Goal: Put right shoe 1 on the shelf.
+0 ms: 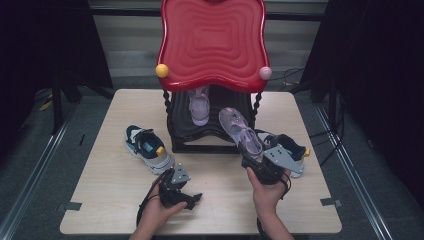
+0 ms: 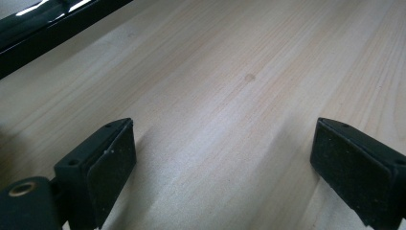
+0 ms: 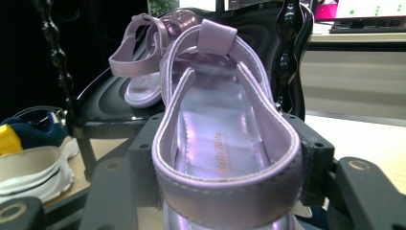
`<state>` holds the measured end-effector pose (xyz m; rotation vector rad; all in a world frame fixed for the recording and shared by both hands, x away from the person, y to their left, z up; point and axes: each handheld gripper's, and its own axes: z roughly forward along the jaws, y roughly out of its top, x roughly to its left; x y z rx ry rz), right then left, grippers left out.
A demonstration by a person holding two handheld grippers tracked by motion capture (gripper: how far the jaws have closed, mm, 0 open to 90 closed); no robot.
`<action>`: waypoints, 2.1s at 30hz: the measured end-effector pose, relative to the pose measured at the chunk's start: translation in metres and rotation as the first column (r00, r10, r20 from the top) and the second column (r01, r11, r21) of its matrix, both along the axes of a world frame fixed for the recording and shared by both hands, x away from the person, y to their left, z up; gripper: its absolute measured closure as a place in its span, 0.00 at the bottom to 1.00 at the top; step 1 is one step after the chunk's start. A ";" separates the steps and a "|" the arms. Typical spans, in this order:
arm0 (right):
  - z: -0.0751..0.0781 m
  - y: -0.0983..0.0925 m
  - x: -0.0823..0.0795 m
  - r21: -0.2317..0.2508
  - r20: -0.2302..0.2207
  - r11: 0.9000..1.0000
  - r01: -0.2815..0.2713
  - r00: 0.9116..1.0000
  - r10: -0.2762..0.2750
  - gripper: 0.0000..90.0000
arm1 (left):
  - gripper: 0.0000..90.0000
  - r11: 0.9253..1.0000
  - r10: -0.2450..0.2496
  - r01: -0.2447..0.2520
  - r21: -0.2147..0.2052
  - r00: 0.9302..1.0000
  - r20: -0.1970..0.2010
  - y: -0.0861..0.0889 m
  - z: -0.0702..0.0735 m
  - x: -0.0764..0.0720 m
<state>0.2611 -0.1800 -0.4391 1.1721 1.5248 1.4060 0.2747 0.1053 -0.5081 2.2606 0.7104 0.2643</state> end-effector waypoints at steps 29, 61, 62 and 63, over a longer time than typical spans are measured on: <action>0.008 0.037 0.044 0.030 0.036 0.985 0.169 0.985 -0.170 0.46 | 0.09 1.000 0.000 0.000 0.000 1.000 0.000 0.000 0.000 0.000; 0.021 0.079 0.084 0.037 0.046 0.957 0.288 0.956 -0.290 0.46 | 0.09 1.000 0.001 -0.001 -0.001 1.000 0.000 0.000 0.000 0.000; 0.021 0.079 0.084 0.037 0.046 0.957 0.288 0.956 -0.290 0.46 | 0.09 1.000 0.001 -0.001 -0.001 1.000 0.000 0.000 0.000 0.000; 0.022 0.080 0.086 0.041 0.045 0.956 0.289 0.956 -0.291 0.46 | 0.09 1.000 0.001 -0.001 0.000 1.000 0.000 0.000 0.000 0.000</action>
